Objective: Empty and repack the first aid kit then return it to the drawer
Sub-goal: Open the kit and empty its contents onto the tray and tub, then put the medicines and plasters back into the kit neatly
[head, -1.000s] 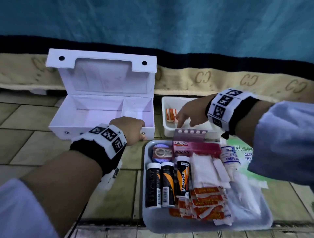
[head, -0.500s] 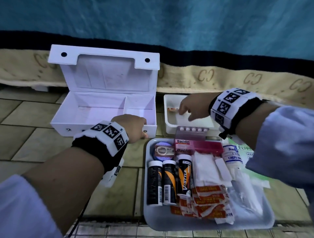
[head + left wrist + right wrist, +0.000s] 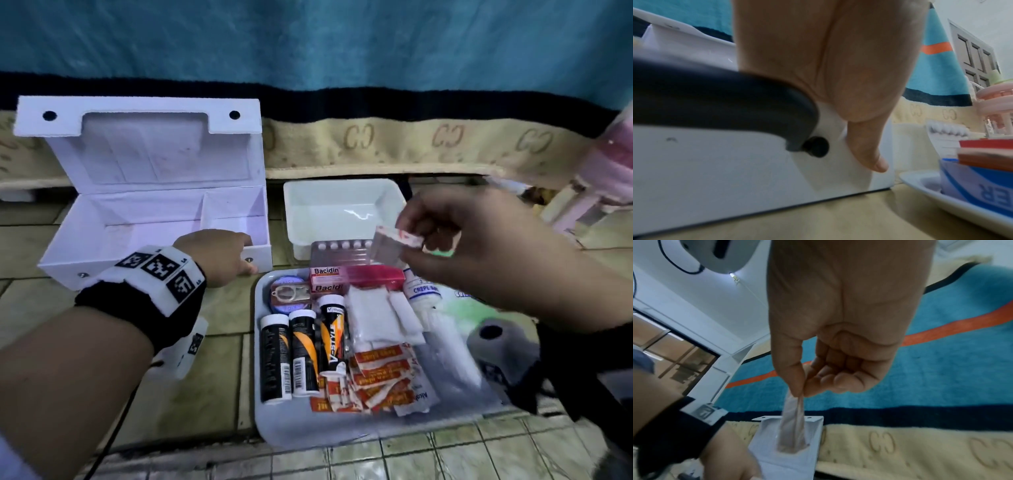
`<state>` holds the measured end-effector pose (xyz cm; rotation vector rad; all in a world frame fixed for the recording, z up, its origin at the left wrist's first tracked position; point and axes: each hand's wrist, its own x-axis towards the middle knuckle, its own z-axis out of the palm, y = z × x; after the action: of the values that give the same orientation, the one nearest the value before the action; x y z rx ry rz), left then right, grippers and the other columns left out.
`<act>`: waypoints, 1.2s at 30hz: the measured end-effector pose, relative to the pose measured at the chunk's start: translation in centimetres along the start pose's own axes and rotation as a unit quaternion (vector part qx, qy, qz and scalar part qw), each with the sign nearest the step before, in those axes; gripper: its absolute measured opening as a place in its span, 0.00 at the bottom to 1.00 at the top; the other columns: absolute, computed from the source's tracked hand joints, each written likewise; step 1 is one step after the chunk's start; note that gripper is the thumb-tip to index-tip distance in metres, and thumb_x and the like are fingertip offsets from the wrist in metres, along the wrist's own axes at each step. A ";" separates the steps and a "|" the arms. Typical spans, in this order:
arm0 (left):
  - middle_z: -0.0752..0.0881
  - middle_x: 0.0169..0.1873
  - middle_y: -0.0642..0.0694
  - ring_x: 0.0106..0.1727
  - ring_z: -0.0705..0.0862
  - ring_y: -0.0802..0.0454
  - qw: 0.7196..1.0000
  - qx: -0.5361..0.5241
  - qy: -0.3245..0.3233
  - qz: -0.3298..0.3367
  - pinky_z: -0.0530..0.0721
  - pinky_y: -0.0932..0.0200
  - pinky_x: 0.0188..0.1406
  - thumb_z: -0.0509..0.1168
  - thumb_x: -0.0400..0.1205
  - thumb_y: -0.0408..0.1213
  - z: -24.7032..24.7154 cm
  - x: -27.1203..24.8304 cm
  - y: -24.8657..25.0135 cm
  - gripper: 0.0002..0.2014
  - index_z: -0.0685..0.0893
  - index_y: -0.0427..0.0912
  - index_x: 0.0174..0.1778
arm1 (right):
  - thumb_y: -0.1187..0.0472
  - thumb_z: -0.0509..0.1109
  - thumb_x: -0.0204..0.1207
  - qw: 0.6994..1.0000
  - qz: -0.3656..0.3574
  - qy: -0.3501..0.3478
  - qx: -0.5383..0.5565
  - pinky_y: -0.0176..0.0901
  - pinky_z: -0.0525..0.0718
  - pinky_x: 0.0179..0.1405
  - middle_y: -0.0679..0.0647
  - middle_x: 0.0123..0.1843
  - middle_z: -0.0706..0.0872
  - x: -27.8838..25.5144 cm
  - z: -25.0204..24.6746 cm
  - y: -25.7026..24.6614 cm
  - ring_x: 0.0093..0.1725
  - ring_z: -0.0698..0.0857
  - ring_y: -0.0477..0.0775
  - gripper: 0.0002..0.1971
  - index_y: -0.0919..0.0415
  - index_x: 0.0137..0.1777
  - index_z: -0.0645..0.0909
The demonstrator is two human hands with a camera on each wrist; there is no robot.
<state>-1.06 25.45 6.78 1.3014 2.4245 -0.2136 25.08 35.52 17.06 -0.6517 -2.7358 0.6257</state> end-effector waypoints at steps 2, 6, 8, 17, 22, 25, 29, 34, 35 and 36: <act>0.84 0.58 0.46 0.57 0.80 0.46 1.000 0.002 0.000 0.000 0.79 0.53 0.57 0.62 0.81 0.54 0.0 0.1 0.1 0.21 0.74 0.50 0.69 | 0.46 0.67 0.62 1.000 0.020 -0.014 -0.013 0.26 0.74 0.28 0.41 0.28 0.82 -2.6 1.2 0.4 0.34 0.81 0.40 0.05 0.43 0.34 0.80; 0.84 0.56 0.46 0.56 0.81 0.46 1.000 0.002 -0.002 0.002 0.80 0.50 0.59 0.63 0.81 0.54 0.1 0.3 0.0 0.21 0.76 0.50 0.67 | 0.60 0.68 0.56 0.995 0.020 -0.022 -0.093 0.31 0.77 0.28 0.43 0.30 0.84 -5.6 4.6 1.3 0.31 0.79 0.38 0.08 0.48 0.33 0.86; 0.84 0.57 0.46 0.56 0.81 0.46 1.000 0.001 -0.002 0.001 0.79 0.51 0.58 0.63 0.81 0.54 0.1 0.3 0.0 0.21 0.75 0.50 0.68 | 0.60 0.72 0.52 0.989 0.012 -0.050 -0.142 0.36 0.80 0.29 0.44 0.29 0.84 -6.4 6.3 1.4 0.31 0.83 0.46 0.08 0.48 0.31 0.87; 0.84 0.58 0.46 0.58 0.80 0.47 1.000 0.003 0.002 0.005 0.78 0.53 0.55 0.62 0.81 0.54 0.2 0.4 -0.1 0.21 0.74 0.50 0.69 | 0.52 0.68 0.55 0.969 0.022 -0.176 -0.171 0.39 0.84 0.31 0.42 0.30 0.84 -6.9 10.5 0.8 0.33 0.83 0.46 0.08 0.45 0.35 0.86; 0.84 0.59 0.46 0.59 0.80 0.47 1.000 0.004 0.000 0.005 0.79 0.52 0.57 0.62 0.81 0.54 0.3 0.5 -0.2 0.23 0.74 0.49 0.70 | 0.36 0.55 0.60 0.962 0.053 -0.235 -0.127 0.43 0.79 0.58 0.43 0.54 0.85 -6.5 10.0 0.4 0.56 0.81 0.46 0.29 0.45 0.57 0.83; 0.83 0.59 0.46 0.59 0.80 0.47 1.000 -0.001 -0.001 0.003 0.78 0.51 0.59 0.62 0.81 0.54 0.2 0.5 -0.2 0.23 0.74 0.49 0.70 | 0.35 0.58 0.65 0.967 0.052 -0.226 -0.108 0.41 0.74 0.63 0.42 0.56 0.83 -6.3 9.2 0.3 0.60 0.77 0.46 0.28 0.45 0.61 0.81; 0.80 0.65 0.49 0.65 0.77 0.46 0.999 0.014 0.038 -0.011 0.67 0.47 0.63 0.62 0.81 0.53 0.4 -0.2 0.0 0.23 0.71 0.53 0.71 | 0.38 0.64 0.68 0.979 0.050 -0.172 -0.098 0.41 0.77 0.59 0.43 0.53 0.84 -5.4 8.5 -0.5 0.58 0.80 0.48 0.22 0.44 0.61 0.81; 0.72 0.74 0.52 0.76 0.65 0.50 0.975 -0.075 0.201 0.050 0.60 0.47 0.75 0.62 0.80 0.56 0.1 -5.2 0.6 0.28 0.68 0.53 0.75 | 0.39 0.70 0.68 0.973 -0.018 -0.183 -0.142 0.43 0.67 0.69 0.43 0.67 0.75 -3.1 9.4 -2.2 0.68 0.70 0.49 0.33 0.43 0.73 0.67; 0.72 0.73 0.55 0.75 0.65 0.53 0.972 -0.102 0.198 0.075 0.61 0.49 0.74 0.62 0.78 0.60 0.1 -6.9 0.9 0.30 0.68 0.54 0.75 | 0.39 0.71 0.67 0.970 -0.034 -0.187 -0.152 0.45 0.67 0.69 0.44 0.67 0.74 -2.8 9.8 -2.5 0.68 0.69 0.50 0.34 0.43 0.72 0.67; 0.71 0.71 0.58 0.74 0.63 0.56 0.972 -0.119 0.174 0.102 0.61 0.52 0.73 0.61 0.75 0.67 0.2 -8.6 1.3 0.33 0.68 0.57 0.74 | 0.39 0.72 0.65 0.967 -0.048 -0.189 -0.161 0.46 0.67 0.68 0.45 0.67 0.74 -2.5 10.3 -2.7 0.67 0.68 0.51 0.34 0.44 0.71 0.68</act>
<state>4.37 19.47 10.12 1.5644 2.4673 0.3808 22.74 28.62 8.98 -0.5037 -3.2454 0.3082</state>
